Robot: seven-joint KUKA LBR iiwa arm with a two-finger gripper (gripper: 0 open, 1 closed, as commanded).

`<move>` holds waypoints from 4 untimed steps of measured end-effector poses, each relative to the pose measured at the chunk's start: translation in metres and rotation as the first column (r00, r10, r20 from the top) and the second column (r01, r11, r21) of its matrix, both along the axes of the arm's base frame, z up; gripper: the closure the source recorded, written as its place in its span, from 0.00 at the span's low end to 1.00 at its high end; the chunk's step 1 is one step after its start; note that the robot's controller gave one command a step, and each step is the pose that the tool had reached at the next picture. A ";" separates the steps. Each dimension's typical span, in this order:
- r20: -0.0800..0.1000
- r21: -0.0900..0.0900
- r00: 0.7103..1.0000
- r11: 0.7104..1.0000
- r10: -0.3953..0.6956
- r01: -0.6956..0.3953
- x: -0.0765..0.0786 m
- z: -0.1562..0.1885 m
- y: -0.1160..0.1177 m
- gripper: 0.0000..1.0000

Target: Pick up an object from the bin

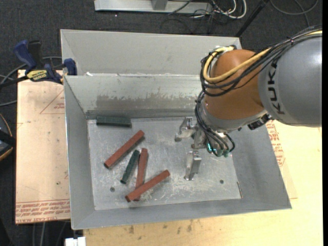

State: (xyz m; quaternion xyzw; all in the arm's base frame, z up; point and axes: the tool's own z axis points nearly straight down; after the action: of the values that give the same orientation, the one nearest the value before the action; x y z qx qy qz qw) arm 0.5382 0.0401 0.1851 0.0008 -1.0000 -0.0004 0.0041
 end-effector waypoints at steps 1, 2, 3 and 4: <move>0.008 0.000 1.000 1.000 -0.001 0.001 0.002 0.004 0.000 0.00; 0.011 0.000 0.992 0.992 0.123 -0.123 -0.008 -0.042 0.027 0.00; 0.013 0.001 0.949 0.949 0.315 -0.315 -0.003 -0.066 0.103 0.00; 0.008 0.000 0.858 0.858 0.513 -0.513 -0.019 -0.051 0.098 0.00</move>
Offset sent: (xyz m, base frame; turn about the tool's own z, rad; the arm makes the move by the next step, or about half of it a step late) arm -0.0240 0.0685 -0.1151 -0.3153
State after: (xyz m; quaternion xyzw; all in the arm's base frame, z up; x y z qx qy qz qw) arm 0.5192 0.1383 0.1337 0.2668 -0.9637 -0.0005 0.0003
